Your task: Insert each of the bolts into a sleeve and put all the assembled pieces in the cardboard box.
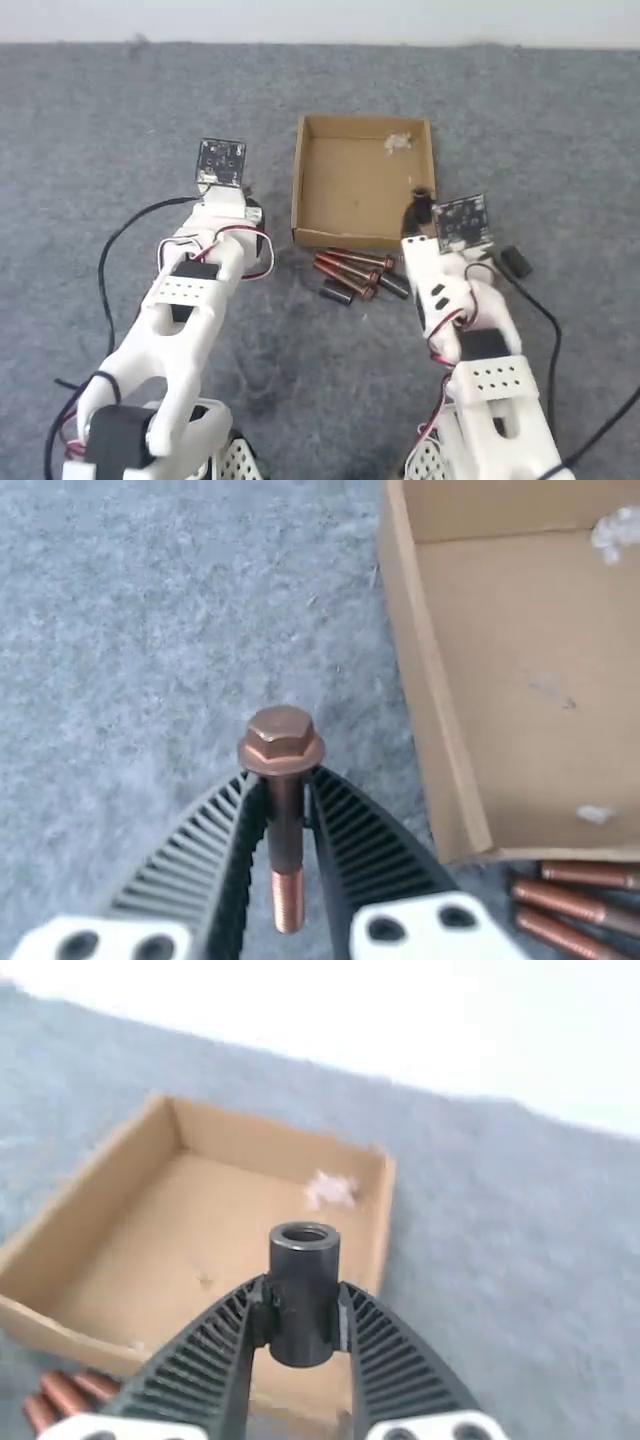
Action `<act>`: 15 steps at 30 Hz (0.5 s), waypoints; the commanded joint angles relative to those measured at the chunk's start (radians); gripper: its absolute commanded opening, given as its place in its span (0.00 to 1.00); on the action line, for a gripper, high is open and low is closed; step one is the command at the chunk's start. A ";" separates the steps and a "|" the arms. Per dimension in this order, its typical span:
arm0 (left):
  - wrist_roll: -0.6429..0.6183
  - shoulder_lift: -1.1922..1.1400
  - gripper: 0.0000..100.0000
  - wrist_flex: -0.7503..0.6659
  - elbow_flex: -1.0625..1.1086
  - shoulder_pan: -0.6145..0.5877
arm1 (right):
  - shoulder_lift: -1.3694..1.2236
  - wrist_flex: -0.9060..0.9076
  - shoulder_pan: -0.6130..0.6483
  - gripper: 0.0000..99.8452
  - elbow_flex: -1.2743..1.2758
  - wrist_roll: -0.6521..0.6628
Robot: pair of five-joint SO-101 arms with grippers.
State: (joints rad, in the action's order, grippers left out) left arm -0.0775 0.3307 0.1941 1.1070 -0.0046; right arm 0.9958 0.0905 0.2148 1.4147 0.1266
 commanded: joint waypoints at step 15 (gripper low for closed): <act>-0.008 0.051 0.01 -0.025 -0.007 -0.012 | -0.728 -0.687 -0.031 0.00 -0.262 -0.143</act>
State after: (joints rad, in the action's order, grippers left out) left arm -0.0775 0.3307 0.1941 1.1070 -0.0184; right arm 0.3468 -0.4526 0.1903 1.2413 0.0560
